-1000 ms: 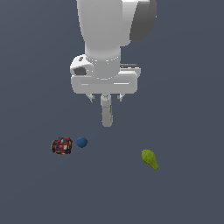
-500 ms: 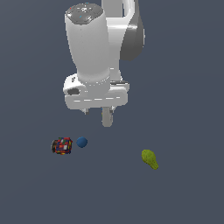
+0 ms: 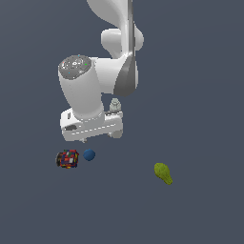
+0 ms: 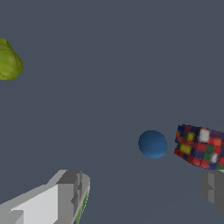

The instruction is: Pick up a designated object from a clutter of objects.

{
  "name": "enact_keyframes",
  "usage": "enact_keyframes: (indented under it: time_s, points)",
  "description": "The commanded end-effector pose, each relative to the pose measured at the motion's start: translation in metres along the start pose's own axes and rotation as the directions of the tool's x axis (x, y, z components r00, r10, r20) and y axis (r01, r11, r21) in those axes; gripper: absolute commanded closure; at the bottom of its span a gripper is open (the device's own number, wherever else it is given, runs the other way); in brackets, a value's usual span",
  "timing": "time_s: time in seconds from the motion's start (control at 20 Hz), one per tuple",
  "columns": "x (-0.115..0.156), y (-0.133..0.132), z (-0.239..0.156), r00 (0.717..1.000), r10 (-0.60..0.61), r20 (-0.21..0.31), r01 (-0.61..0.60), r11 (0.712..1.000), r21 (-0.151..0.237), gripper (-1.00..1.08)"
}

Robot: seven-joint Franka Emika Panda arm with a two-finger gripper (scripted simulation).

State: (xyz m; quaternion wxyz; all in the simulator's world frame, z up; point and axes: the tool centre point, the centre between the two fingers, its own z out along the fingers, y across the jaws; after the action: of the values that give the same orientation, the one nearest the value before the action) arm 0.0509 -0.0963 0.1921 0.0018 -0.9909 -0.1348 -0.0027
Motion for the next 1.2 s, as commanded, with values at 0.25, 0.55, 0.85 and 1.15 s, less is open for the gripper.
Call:
enact_keyframes:
  time_s: [0.25,0.55,0.85,1.15]
  points:
    - [-0.007,0.036,0.06,0.993,-0.12,0.003,0.12,0.993,-0.001,-0.92]
    - [-0.014,0.053,0.093,0.983,-0.182,0.005,0.182,0.983,-0.001,-0.92]
    - [-0.018,0.062,0.109,0.977,-0.213,0.006,0.213,0.977,-0.002,-0.92]
    - [-0.019,0.063,0.112,0.977,-0.213,0.007,0.213,0.977,-0.001,-0.92]
